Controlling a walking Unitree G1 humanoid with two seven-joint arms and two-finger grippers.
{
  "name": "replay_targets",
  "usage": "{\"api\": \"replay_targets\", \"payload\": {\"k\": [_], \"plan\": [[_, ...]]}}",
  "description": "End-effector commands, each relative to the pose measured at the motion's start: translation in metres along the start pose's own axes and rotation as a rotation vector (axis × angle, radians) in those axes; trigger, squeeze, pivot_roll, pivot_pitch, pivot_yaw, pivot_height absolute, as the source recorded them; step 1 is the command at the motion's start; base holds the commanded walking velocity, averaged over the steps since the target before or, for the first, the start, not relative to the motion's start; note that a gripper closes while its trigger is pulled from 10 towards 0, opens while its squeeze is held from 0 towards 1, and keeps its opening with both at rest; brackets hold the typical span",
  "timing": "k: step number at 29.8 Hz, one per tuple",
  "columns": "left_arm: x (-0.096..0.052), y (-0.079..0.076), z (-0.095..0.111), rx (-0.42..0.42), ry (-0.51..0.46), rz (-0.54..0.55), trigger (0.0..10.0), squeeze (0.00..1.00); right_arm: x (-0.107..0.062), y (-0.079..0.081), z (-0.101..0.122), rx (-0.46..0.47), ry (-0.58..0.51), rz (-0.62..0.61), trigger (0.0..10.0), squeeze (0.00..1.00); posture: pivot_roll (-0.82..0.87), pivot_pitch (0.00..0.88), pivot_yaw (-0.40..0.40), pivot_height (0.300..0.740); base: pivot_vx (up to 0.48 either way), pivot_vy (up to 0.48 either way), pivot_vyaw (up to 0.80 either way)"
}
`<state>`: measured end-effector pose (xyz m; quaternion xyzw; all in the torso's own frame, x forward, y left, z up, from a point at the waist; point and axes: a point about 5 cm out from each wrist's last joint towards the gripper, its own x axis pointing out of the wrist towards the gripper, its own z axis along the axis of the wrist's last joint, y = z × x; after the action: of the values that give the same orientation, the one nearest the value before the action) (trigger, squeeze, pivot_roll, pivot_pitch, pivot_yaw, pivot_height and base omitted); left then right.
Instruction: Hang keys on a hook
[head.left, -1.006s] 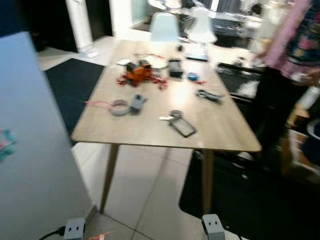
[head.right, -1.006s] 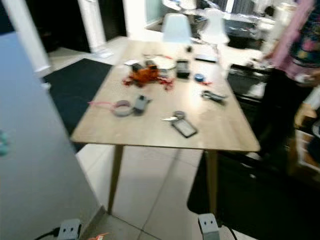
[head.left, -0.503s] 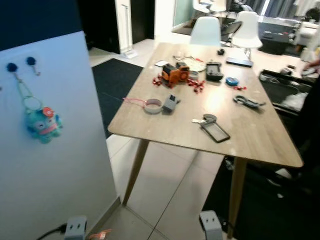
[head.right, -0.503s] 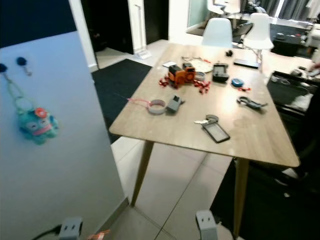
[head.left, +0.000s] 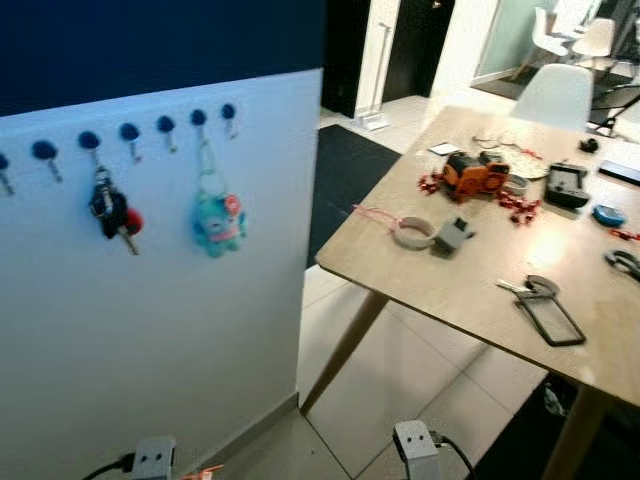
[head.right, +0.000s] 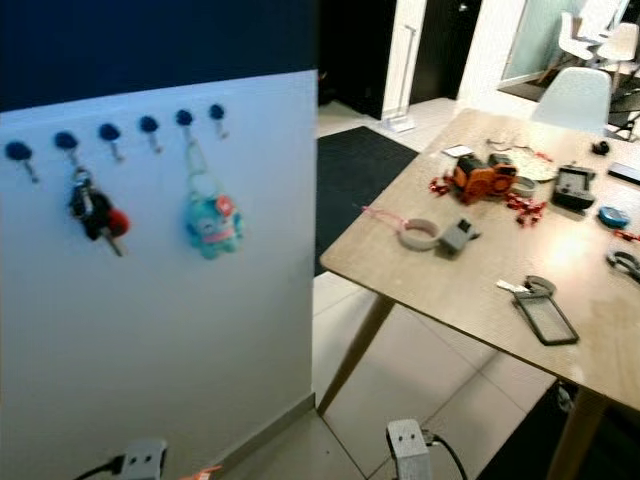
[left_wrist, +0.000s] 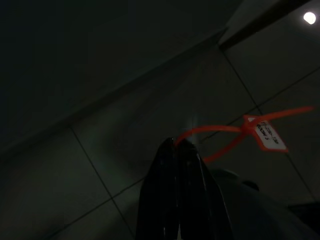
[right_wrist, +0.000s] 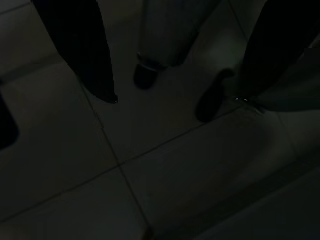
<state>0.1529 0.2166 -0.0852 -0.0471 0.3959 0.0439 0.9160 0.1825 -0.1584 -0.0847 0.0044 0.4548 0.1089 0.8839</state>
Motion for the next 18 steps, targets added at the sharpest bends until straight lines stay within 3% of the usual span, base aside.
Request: {"api": "replay_targets", "payload": {"k": [1,18], "plan": [[0.0000,-0.0001,-0.0015,-0.008,0.012,0.003,10.0,0.00,-0.0013,-0.0023,-0.0041,0.000,0.013,-0.007,10.0,0.00,0.10,0.000,-0.054,0.740,0.000,0.000,0.69],[0.0017,-0.0039,0.0041,-0.058,-0.032,0.000,10.0,0.00,-0.0009,-0.0008,-0.0041,-0.001,0.014,0.003,10.0,0.00,0.10,0.000,-0.057,0.740,0.000,0.000,0.68]]}}
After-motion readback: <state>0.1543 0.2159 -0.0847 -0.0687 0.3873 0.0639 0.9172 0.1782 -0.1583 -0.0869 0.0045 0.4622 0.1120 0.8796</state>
